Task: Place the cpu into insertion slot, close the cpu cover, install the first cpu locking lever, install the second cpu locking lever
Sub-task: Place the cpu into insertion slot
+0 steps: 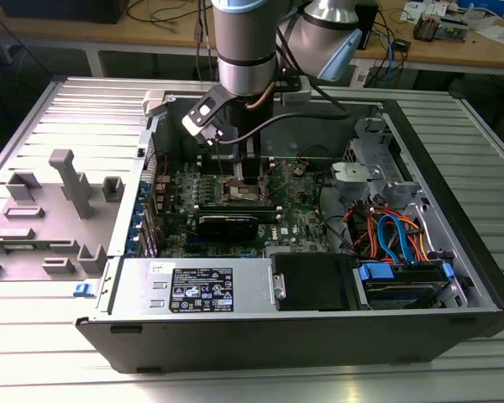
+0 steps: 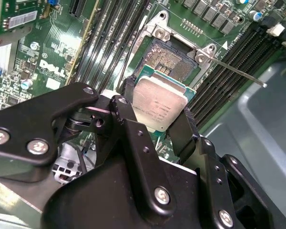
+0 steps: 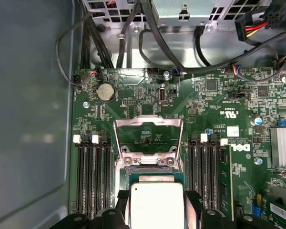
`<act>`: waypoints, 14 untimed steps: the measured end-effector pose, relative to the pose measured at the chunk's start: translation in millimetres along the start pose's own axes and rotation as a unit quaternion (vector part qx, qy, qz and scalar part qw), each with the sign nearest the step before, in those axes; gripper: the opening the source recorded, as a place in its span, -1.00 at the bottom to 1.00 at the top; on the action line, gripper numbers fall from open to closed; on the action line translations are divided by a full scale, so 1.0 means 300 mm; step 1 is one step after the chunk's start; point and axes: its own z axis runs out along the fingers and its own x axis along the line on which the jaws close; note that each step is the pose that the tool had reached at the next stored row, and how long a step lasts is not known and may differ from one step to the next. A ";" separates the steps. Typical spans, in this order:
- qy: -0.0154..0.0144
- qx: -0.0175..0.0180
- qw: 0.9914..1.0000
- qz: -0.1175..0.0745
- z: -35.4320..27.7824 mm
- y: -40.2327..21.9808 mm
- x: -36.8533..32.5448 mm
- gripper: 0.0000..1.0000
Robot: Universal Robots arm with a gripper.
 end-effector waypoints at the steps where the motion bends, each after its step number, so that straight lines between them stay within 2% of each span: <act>1: 0.000 0.000 1.000 0.000 0.005 0.000 0.000 0.08; 4: 0.000 0.000 1.000 0.000 0.017 -0.001 0.000 0.08; 14: 0.000 0.000 1.000 0.000 0.019 -0.002 0.000 0.08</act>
